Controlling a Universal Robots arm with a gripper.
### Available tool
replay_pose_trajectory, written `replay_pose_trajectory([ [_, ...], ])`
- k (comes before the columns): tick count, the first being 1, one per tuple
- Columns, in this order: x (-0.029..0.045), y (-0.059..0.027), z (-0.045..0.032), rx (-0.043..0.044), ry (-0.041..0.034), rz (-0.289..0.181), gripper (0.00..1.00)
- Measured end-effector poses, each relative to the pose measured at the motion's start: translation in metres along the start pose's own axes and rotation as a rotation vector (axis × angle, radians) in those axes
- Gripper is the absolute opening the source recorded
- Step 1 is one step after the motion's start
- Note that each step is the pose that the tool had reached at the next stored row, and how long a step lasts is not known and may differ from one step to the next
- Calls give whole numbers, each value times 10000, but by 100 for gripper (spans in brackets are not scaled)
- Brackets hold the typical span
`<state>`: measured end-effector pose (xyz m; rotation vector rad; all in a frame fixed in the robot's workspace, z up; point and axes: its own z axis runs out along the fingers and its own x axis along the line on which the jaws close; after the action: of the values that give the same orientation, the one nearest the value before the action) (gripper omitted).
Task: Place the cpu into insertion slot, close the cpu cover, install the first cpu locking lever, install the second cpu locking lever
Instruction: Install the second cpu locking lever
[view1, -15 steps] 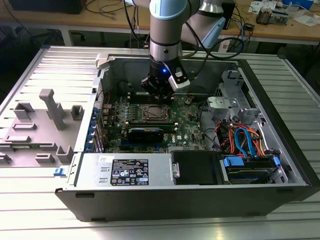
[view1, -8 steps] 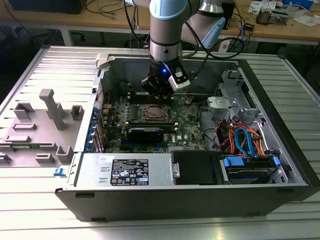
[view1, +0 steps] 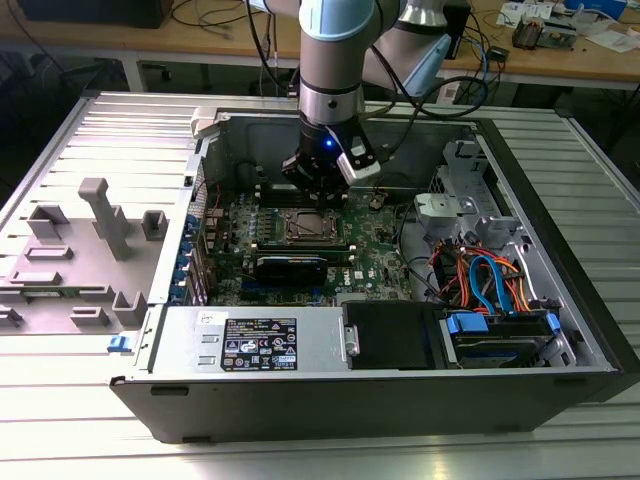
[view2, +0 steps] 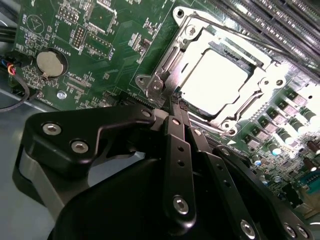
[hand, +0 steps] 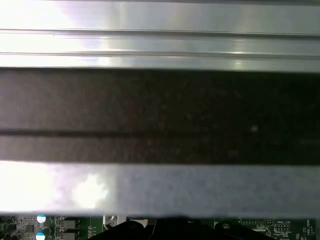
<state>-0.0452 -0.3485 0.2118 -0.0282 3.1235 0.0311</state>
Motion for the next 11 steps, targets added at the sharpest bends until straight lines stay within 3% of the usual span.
replay_pose_trajectory([
  [11,3,-152,-3,42,1,0,11],
])
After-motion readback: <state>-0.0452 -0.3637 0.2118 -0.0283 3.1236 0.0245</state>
